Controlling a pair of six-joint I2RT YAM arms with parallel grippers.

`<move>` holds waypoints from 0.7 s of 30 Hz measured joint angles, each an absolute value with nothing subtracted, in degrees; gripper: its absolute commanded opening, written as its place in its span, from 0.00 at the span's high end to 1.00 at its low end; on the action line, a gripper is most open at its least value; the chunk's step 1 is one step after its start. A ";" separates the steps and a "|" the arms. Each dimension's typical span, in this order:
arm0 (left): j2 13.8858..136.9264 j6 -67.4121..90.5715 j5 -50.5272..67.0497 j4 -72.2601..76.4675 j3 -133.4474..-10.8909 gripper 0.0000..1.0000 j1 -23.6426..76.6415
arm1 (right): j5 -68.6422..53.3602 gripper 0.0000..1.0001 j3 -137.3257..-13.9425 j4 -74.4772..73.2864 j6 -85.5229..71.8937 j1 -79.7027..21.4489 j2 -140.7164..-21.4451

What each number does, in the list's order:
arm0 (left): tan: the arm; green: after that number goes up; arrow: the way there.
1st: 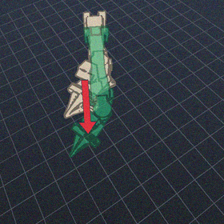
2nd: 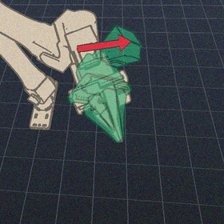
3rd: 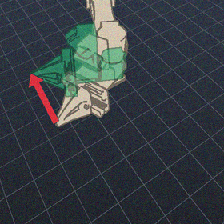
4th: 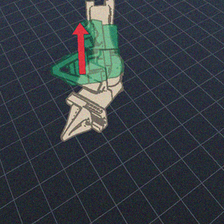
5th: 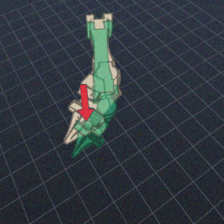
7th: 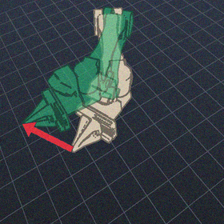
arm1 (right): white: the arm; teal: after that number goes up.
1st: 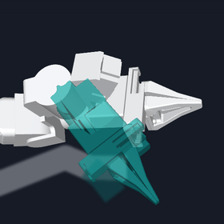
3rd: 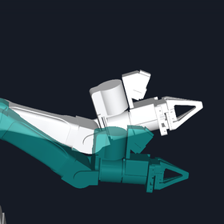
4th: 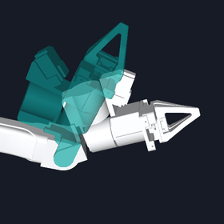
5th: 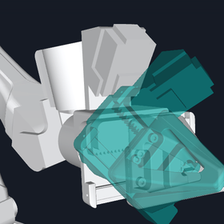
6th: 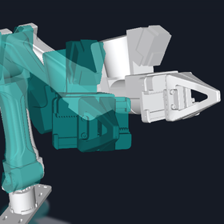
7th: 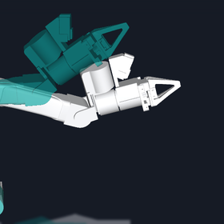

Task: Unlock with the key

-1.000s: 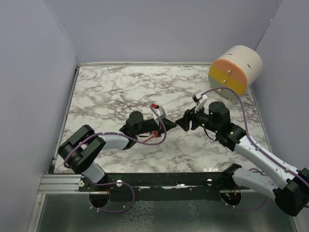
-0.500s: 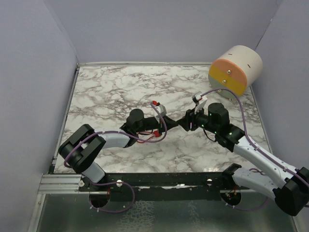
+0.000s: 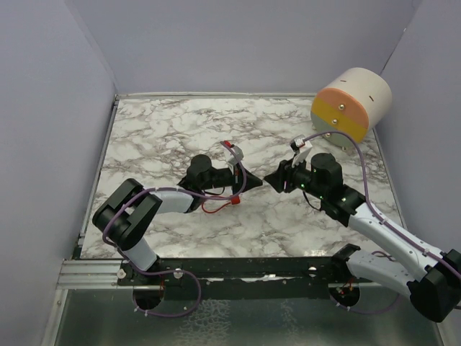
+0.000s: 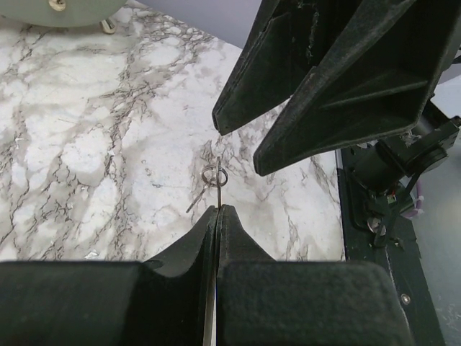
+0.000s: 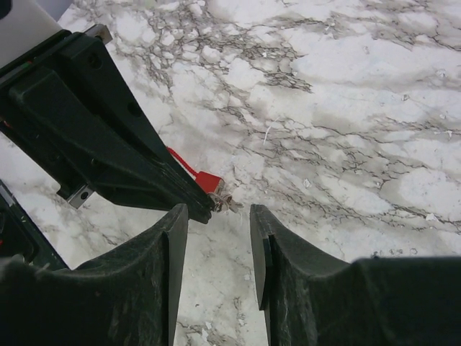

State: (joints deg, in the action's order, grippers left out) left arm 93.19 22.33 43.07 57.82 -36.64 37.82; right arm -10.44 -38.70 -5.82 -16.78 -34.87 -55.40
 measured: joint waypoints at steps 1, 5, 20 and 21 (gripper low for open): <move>93.21 22.68 43.09 57.80 -36.64 1.00 37.82 | -10.09 0.61 -38.70 -5.80 -17.02 -34.87 -55.42; 93.21 23.90 43.31 57.80 -36.64 1.00 37.65 | -9.67 0.61 -38.72 -4.43 -18.28 -34.87 -56.40; 93.21 28.69 44.64 57.80 -36.64 1.00 33.61 | -10.72 0.64 -42.09 2.46 -19.62 -33.71 -63.96; 93.21 28.93 44.86 57.80 -36.64 1.00 33.41 | -11.00 0.64 -42.41 3.01 -19.62 -33.52 -64.34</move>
State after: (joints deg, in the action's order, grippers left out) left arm 93.21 28.93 44.86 57.80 -36.64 33.41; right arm -11.00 -42.41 3.01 -19.62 -33.52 -64.34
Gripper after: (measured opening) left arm 0.013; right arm 0.371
